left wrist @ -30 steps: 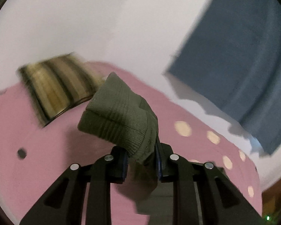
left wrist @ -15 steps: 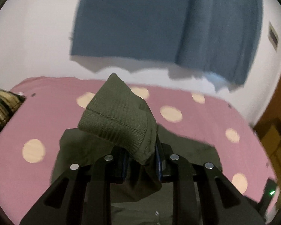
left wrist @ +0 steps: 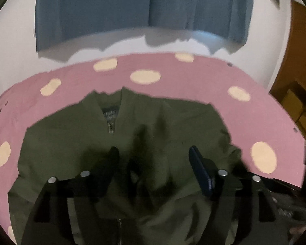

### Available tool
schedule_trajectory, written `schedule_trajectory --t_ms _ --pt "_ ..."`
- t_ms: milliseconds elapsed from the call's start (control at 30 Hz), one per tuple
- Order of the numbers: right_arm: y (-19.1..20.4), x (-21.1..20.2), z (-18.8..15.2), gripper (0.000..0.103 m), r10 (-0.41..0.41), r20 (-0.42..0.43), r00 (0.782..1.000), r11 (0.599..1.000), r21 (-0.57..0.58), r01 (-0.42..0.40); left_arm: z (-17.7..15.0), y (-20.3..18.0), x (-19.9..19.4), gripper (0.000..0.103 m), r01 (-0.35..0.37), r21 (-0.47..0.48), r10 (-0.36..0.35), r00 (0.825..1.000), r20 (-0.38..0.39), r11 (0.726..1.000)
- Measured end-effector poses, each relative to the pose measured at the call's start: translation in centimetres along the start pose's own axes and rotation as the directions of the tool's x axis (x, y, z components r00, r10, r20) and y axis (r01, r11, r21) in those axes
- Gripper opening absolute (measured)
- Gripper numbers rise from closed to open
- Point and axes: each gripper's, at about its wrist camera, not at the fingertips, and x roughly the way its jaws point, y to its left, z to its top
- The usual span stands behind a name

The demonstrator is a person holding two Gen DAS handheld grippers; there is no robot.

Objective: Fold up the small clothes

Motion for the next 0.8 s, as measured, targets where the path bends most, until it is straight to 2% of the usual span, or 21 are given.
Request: schedule_trajectory --t_ms 133,233,367,500,667,733,767,800 --pt "0.2 -0.8 0.2 0.060 0.041 0.008 0.999 0.999 0.016 -0.041 0.1 3.0 -3.1 0.075 0.039 -0.071 -0.035 0.998 0.059 0.997" --pt "0.7 -1.2 0.5 0.060 0.083 0.009 0.997 0.996 0.024 -0.083 -0.6 6.7 -4.8 0.077 0.011 -0.125 0.001 0.996 0.091 0.992" --pt "1.3 -0.3 1.3 0.060 0.108 -0.019 0.994 0.994 0.034 -0.108 -2.2 12.2 -6.1 0.077 -0.072 -0.194 0.092 0.991 0.097 0.978" --pt "1.5 2.0 2.5 0.060 0.102 -0.068 0.992 0.994 0.046 -0.099 -4.7 17.9 -6.5 0.077 -0.208 -0.261 0.230 0.971 0.058 0.943" --pt "1.8 5.5 3.2 0.060 0.057 -0.157 0.986 0.998 0.049 -0.050 -7.9 22.7 -6.7 0.077 -0.279 -0.344 0.294 0.956 -0.009 0.896" --pt "1.8 6.9 3.0 0.053 0.051 -0.198 0.979 0.998 0.056 -0.041 -8.7 23.6 -6.8 0.077 -0.284 -0.363 0.296 0.955 -0.025 0.887" --pt "2.1 7.5 2.9 0.038 0.040 -0.216 0.976 0.999 0.044 -0.031 -9.2 24.1 -6.9 0.077 -0.288 -0.370 0.297 0.954 -0.035 0.883" --pt "2.4 7.9 2.8 0.028 0.001 -0.221 0.975 1.000 0.012 0.002 -9.6 24.3 -6.8 0.077 -0.291 -0.377 0.297 0.954 -0.044 0.879"
